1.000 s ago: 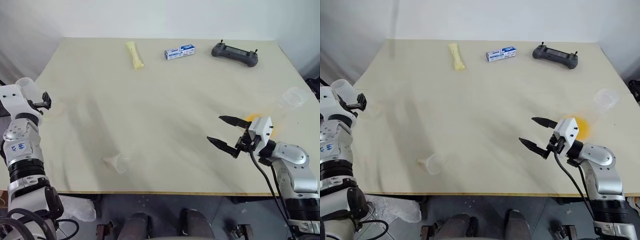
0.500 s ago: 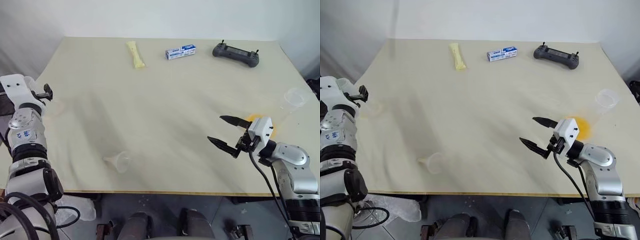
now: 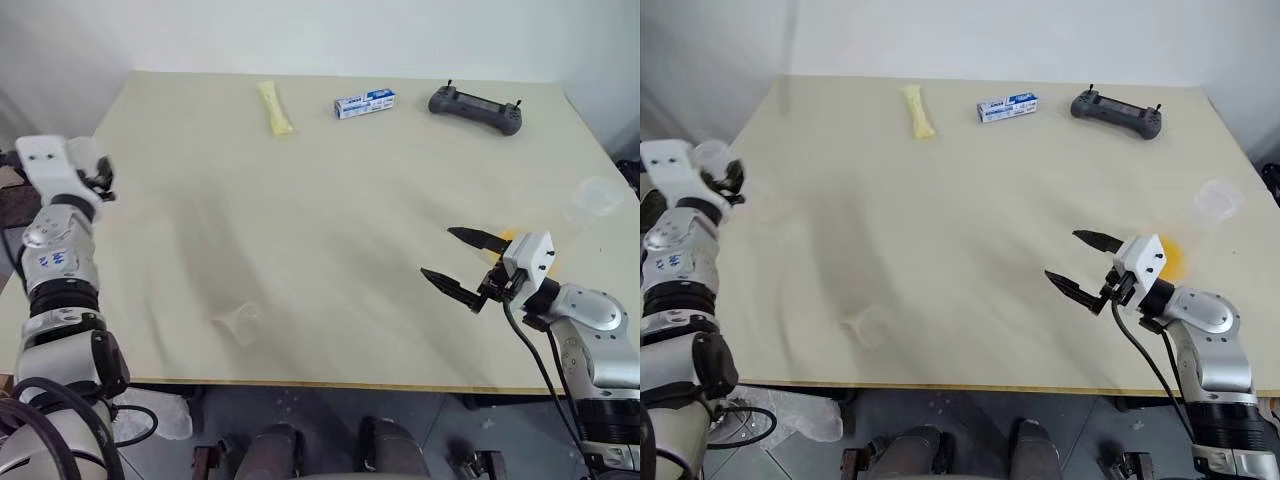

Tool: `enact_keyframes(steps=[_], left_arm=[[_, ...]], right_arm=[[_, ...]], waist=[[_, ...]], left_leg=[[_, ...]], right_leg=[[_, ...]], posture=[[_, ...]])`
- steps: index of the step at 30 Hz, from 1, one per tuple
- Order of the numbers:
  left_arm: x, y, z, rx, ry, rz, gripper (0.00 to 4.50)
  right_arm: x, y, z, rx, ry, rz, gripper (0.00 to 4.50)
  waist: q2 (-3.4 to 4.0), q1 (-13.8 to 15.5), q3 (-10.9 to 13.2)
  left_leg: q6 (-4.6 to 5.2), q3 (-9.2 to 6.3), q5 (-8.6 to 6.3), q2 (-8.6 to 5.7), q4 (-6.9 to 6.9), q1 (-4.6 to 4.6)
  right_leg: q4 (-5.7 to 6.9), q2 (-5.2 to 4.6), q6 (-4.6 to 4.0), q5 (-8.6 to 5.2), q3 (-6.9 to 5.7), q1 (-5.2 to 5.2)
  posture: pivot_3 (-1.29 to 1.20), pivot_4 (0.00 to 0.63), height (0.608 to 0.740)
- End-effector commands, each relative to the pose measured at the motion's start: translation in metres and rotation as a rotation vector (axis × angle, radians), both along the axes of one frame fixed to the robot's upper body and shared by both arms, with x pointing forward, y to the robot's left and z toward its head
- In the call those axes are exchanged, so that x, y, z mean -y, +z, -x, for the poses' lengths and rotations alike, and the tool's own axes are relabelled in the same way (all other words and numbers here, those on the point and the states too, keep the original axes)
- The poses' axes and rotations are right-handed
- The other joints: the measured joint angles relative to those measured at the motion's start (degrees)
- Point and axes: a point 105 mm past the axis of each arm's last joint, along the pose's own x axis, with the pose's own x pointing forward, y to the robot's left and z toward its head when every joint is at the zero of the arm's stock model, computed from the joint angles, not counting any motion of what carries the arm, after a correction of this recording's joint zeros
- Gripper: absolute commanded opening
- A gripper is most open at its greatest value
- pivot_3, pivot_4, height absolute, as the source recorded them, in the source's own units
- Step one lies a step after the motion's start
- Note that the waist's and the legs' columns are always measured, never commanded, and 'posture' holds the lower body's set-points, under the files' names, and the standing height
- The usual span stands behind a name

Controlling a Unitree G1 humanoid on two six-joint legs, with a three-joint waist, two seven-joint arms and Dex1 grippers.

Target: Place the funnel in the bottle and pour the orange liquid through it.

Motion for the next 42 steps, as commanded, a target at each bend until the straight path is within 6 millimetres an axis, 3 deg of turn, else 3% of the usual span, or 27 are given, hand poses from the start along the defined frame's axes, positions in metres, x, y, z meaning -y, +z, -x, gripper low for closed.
enact_keyframes(steps=[1, 3, 5, 8, 13, 18, 24, 36, 42], left_arm=[[0.069, 0.051, -0.002, 0.160, -0.312, -0.039, 2.31], [0.099, 0.060, 0.000, 0.197, -0.442, -0.031, 2.31], [0.143, 0.062, 0.004, 0.193, -0.657, -0.083, 2.31], [0.183, 0.058, 0.013, 0.164, -0.858, -0.123, 2.31], [0.245, 0.045, 0.033, 0.077, -1.193, -0.177, 2.31], [0.283, 0.027, 0.057, -0.012, -1.488, -0.277, 2.31], [0.300, 0.008, 0.067, -0.074, -1.620, -0.339, 2.31], [0.302, -0.019, 0.064, -0.167, -1.643, -0.360, 2.31], [0.301, -0.024, 0.066, -0.182, -1.648, -0.354, 4.25]], right_arm=[[0.006, 0.017, 0.003, 0.059, -0.012, 0.002, 4.50], [0.007, 0.019, 0.003, 0.059, -0.011, 0.002, 4.50], [0.009, 0.020, 0.005, 0.067, -0.016, 0.005, 4.50], [0.012, 0.021, 0.010, 0.068, -0.006, 0.012, 4.50], [0.016, 0.018, 0.030, 0.036, 0.027, 0.043, 4.50], [0.023, 0.019, 0.040, 0.052, -0.037, 0.041, 4.50], [0.021, 0.010, 0.052, 0.044, -0.087, 0.015, 4.50], [0.018, 0.006, 0.062, 0.049, -0.158, -0.013, 4.50], [0.017, 0.006, 0.061, 0.051, -0.164, -0.016, 4.50]], waist=[[0.00, -0.1, 0.0], [0.00, -0.1, 0.0], [0.00, -0.2, 0.0], [0.00, -0.4, 0.0], [0.00, -0.2, 0.0], [-0.01, -0.1, 0.0], [-0.01, 0.0, 0.0], [-0.01, 0.0, 0.0], [-0.01, 0.0, 0.0]], left_leg=[[0.00, -0.03, 0.00, -0.02, 0.05, -0.10], [0.02, -0.06, 0.01, -0.04, 0.11, -0.25], [0.02, -0.11, 0.01, -0.03, 0.14, -0.30], [0.02, -0.05, 0.01, -0.01, 0.12, -0.30], [0.04, 0.03, 0.02, 0.01, 0.10, -0.31], [0.09, 0.07, 0.05, 0.01, 0.13, -0.33], [0.09, 0.06, 0.05, 0.02, 0.12, -0.32], [0.14, 0.06, 0.07, -0.02, 0.13, -0.34], [0.15, 0.05, 0.07, -0.01, 0.13, -0.33]], right_leg=[[-0.02, -0.01, 0.03, 0.02, -0.01, -0.04], [-0.04, -0.02, 0.04, 0.02, -0.04, -0.11], [-0.05, -0.01, 0.04, 0.02, -0.12, -0.11], [-0.07, 0.02, 0.04, 0.02, -0.14, -0.12], [-0.11, 0.05, 0.04, 0.02, -0.14, -0.12], [-0.13, 0.05, 0.04, 0.02, -0.12, -0.10], [-0.16, 0.05, 0.04, 0.02, -0.10, -0.09], [-0.18, 0.04, 0.04, 0.02, -0.07, -0.09], [-0.18, 0.04, 0.04, 0.02, -0.06, -0.09]], posture=[[0.00, 0.150, 0.740], [0.00, 0.150, 0.740], [0.00, 0.150, 0.740], [0.00, 0.150, 0.740], [0.00, 0.150, 0.740], [0.00, 0.150, 0.740], [0.00, 0.150, 0.740], [0.00, 0.150, 0.740], [0.00, 0.150, 0.740]])
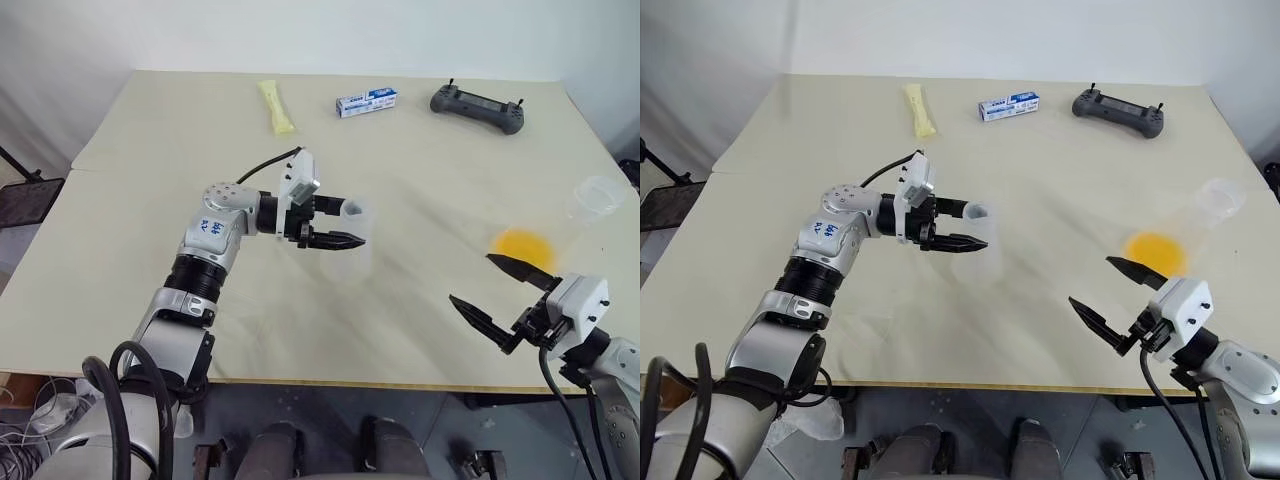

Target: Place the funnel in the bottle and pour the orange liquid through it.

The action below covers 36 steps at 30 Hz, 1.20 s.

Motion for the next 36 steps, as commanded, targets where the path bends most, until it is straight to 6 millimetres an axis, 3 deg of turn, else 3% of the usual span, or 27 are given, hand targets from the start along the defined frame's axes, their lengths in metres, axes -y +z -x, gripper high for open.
enact_keyframes(steps=[1, 10, 25, 31, 36], left_arm=[[0.003, 0.005, 0.004, 0.025, -0.025, 0.004, 4.47], [0.000, 0.001, 0.006, -0.014, 0.012, 0.021, 4.47], [-0.014, 0.000, -0.012, -0.032, 0.142, 0.040, 4.47], [-0.028, 0.007, -0.017, -0.026, 0.184, 0.058, 4.47], [-0.058, 0.017, -0.016, -0.031, 0.225, 0.040, 4.47]], right_arm=[[-0.001, 0.009, 0.002, 0.042, -0.004, 0.002, 4.50], [-0.001, 0.012, -0.002, 0.048, -0.002, 0.010, 4.50], [-0.001, 0.016, -0.004, 0.051, 0.014, 0.026, 4.50], [0.000, 0.017, -0.004, 0.047, 0.021, 0.037, 4.50], [0.003, 0.019, -0.004, 0.045, 0.029, 0.043, 4.50]], waist=[[0.00, 0.0, 0.0], [0.00, 0.0, 0.0], [0.00, 0.0, 0.0], [0.00, 0.0, 0.0], [0.00, -0.2, 0.0]], left_leg=[[0.00, 0.00, 0.00, 0.00, 0.00, 0.00], [0.00, -0.01, 0.00, 0.00, 0.00, 0.02], [0.01, -0.02, 0.00, -0.01, 0.01, 0.02], [0.01, -0.02, 0.00, -0.01, 0.01, 0.02], [0.01, -0.02, 0.00, 0.00, 0.00, 0.04]], right_leg=[[0.01, 0.00, 0.00, 0.00, 0.00, 0.00], [0.03, 0.00, 0.00, 0.00, 0.01, 0.00], [0.03, -0.01, 0.00, 0.00, 0.01, 0.00], [0.04, -0.01, 0.00, 0.00, 0.01, 0.00], [0.08, 0.00, 0.00, 0.00, 0.01, -0.01]], posture=[[0.00, 0.150, 0.740], [0.00, 0.150, 0.740], [0.00, 0.150, 0.740], [0.00, 0.150, 0.740], [0.00, 0.150, 0.740]])
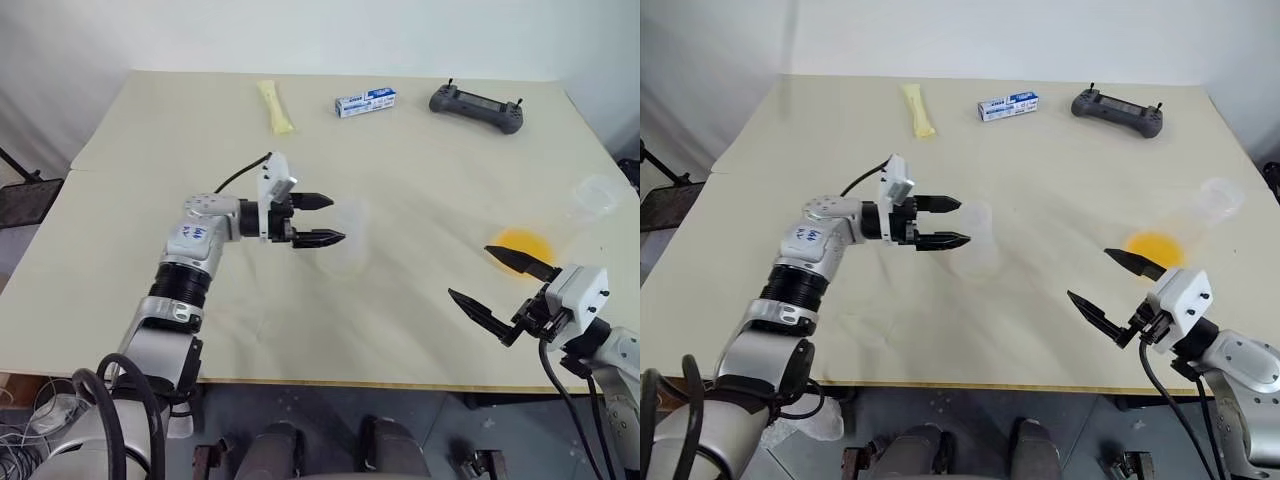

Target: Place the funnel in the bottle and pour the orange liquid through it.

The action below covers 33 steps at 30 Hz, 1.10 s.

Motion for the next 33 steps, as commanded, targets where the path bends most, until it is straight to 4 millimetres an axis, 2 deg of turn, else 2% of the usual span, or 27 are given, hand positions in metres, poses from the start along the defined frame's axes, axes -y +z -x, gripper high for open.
enact_keyframes(steps=[1, 5, 8, 10, 13, 17, 21, 24, 33], left_arm=[[-0.018, 0.023, 0.006, 0.044, -0.007, -0.001, 4.47], [-0.044, 0.027, 0.013, 0.040, 0.028, -0.025, 4.47], [-0.080, 0.030, 0.029, 0.047, 0.092, -0.047, 4.47], [-0.093, 0.028, 0.039, 0.045, 0.127, -0.064, 4.47], [-0.121, 0.007, 0.064, -0.011, 0.186, -0.131, 4.47], [-0.142, -0.006, 0.088, -0.034, 0.250, -0.148, 4.47], [-0.155, -0.017, 0.113, -0.024, 0.306, -0.143, 4.47], [-0.156, -0.023, 0.124, -0.029, 0.335, -0.157, 4.47], [-0.141, -0.014, 0.145, 0.082, 0.385, -0.130, 4.47]], right_arm=[[0.006, 0.010, 0.000, 0.027, -0.002, 0.011, 4.50], [0.008, 0.009, -0.002, 0.021, 0.009, 0.014, 4.50], [0.005, 0.008, -0.008, 0.013, 0.035, 0.008, 4.50], [0.003, 0.007, -0.009, 0.008, 0.048, 0.005, 4.50], [0.001, 0.006, -0.013, -0.003, 0.068, 0.002, 4.50], [-0.002, 0.004, -0.016, -0.018, 0.088, -0.003, 4.50], [-0.005, 0.003, -0.019, -0.030, 0.106, -0.010, 4.50], [-0.007, 0.002, -0.022, -0.033, 0.119, -0.010, 4.50], [-0.011, 0.003, -0.029, -0.038, 0.153, -0.008, 4.50]], waist=[[0.00, -0.1, 0.0], [0.01, -0.1, 0.0], [0.02, -0.2, 0.0], [0.02, -0.7, 0.0], [0.05, -0.9, 0.0], [0.05, -0.6, 0.0], [0.07, -0.3, 0.0], [0.09, 0.0, 0.0], [0.15, -0.3, 0.0]], left_leg=[[0.00, -0.01, 0.00, 0.01, 0.00, 0.00], [0.00, -0.01, 0.00, 0.01, 0.00, 0.01], [0.00, -0.05, 0.00, 0.01, 0.01, 0.02], [-0.01, -0.05, -0.01, 0.02, -0.02, 0.03], [-0.03, -0.11, -0.01, 0.05, -0.03, 0.02], [-0.03, -0.22, -0.02, 0.03, 0.00, 0.03], [-0.06, -0.26, -0.03, 0.04, 0.01, 0.03], [-0.08, -0.32, -0.04, 0.05, 0.00, 0.02], [-0.10, -0.32, -0.06, 0.04, -0.05, 0.04]], right_leg=[[0.01, 0.01, 0.00, 0.00, 0.00, 0.00], [0.01, 0.00, 0.00, 0.00, 0.02, 0.00], [0.03, 0.00, 0.00, 0.00, 0.04, 0.00], [0.03, 0.00, 0.00, 0.00, 0.08, -0.02], [0.03, 0.00, -0.01, 0.00, 0.07, -0.02], [0.02, -0.06, -0.01, -0.01, 0.22, 0.03], [-0.07, -0.08, -0.02, -0.01, 0.47, 0.07], [-0.06, -0.08, -0.04, -0.02, 0.46, 0.07], [-0.10, -0.09, -0.04, -0.02, 0.48, 0.08]], posture=[[0.00, 0.150, 0.740], [0.00, 0.150, 0.740], [0.00, 0.150, 0.740], [0.00, 0.150, 0.740], [0.00, 0.150, 0.740], [0.00, 0.150, 0.740], [0.00, 0.150, 0.740], [0.00, 0.150, 0.740], [0.00, 0.150, 0.740]])
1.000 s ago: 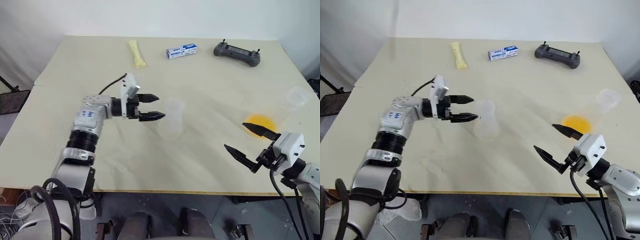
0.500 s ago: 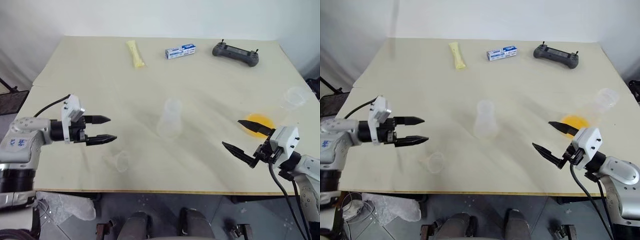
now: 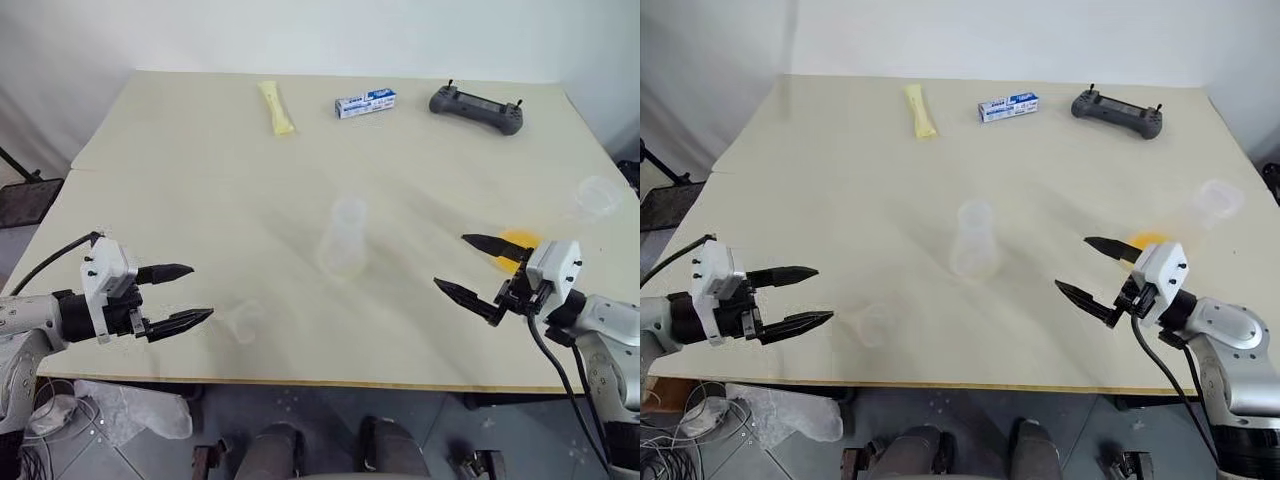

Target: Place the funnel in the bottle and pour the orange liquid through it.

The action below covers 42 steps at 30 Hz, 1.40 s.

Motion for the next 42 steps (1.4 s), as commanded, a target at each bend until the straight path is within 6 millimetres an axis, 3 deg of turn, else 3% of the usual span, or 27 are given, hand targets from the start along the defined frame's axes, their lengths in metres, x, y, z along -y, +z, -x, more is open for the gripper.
enact_keyframes(steps=[1, 5, 10, 15, 28, 36, 39, 42], left_arm=[[0.011, 0.015, 0.011, 0.096, -0.009, 0.039, 4.47], [0.018, 0.008, 0.021, 0.096, 0.027, 0.032, 4.47], [0.025, -0.003, 0.024, 0.142, 0.247, 0.045, 4.47], [0.031, -0.014, 0.029, 0.120, 0.346, 0.012, 4.47], [0.053, -0.038, 0.032, 0.068, 0.356, -0.052, 4.47], [0.049, -0.046, 0.028, 0.033, 0.363, -0.088, 4.47], [0.044, -0.052, 0.026, 0.012, 0.377, -0.108, 3.88], [0.043, -0.053, 0.022, 0.012, 0.380, -0.112, 2.95]], right_arm=[[0.000, 0.003, 0.001, 0.012, 0.018, 0.003, 4.50], [-0.002, 0.002, -0.001, 0.003, 0.032, 0.003, 4.50], [-0.007, -0.001, -0.006, -0.015, 0.064, -0.002, 4.50], [-0.012, -0.002, -0.009, -0.022, 0.085, -0.007, 4.50], [-0.013, -0.005, -0.014, -0.026, 0.099, -0.007, 4.50], [-0.011, -0.006, -0.011, -0.024, 0.087, -0.009, 4.50], [-0.010, -0.008, -0.010, -0.026, 0.079, -0.009, 4.50], [-0.010, -0.008, -0.011, -0.025, 0.075, -0.009, 4.50]], waist=[[0.01, 0.0, 0.0], [0.02, 0.0, 0.0], [0.03, 0.1, 0.0], [0.04, 0.2, 0.0], [0.05, 0.2, 0.0], [0.06, 0.2, 0.0], [0.06, 0.2, 0.0], [0.07, 0.2, 0.0]], left_leg=[[0.00, 0.01, 0.00, 0.00, 0.00, 0.00], [0.00, 0.01, 0.00, 0.02, 0.00, 0.01], [0.00, 0.04, 0.00, 0.01, 0.02, 0.02], [0.00, 0.02, 0.00, 0.00, 0.02, 0.01], [-0.01, 0.04, -0.01, 0.01, 0.01, 0.01], [-0.01, 0.04, -0.01, 0.01, 0.01, 0.01], [-0.01, 0.04, -0.01, 0.00, 0.01, 0.01], [-0.01, 0.05, -0.01, 0.01, 0.01, 0.01]], right_leg=[[0.00, 0.00, 0.00, 0.00, -0.01, 0.00], [-0.02, 0.01, 0.00, 0.00, 0.00, 0.01], [-0.06, 0.01, -0.01, 0.00, 0.05, 0.04], [-0.07, 0.00, -0.01, 0.00, 0.05, 0.05], [-0.13, 0.02, -0.03, -0.01, 0.06, 0.05], [-0.13, 0.02, -0.04, -0.02, 0.06, 0.05], [-0.14, 0.02, -0.04, -0.02, 0.06, 0.05], [-0.14, 0.03, -0.04, -0.02, 0.06, 0.05]], posture=[[0.00, 0.150, 0.740], [0.00, 0.150, 0.740], [0.00, 0.150, 0.740], [0.00, 0.150, 0.740], [0.00, 0.150, 0.740], [0.00, 0.150, 0.740], [0.00, 0.150, 0.740], [0.00, 0.150, 0.740]])
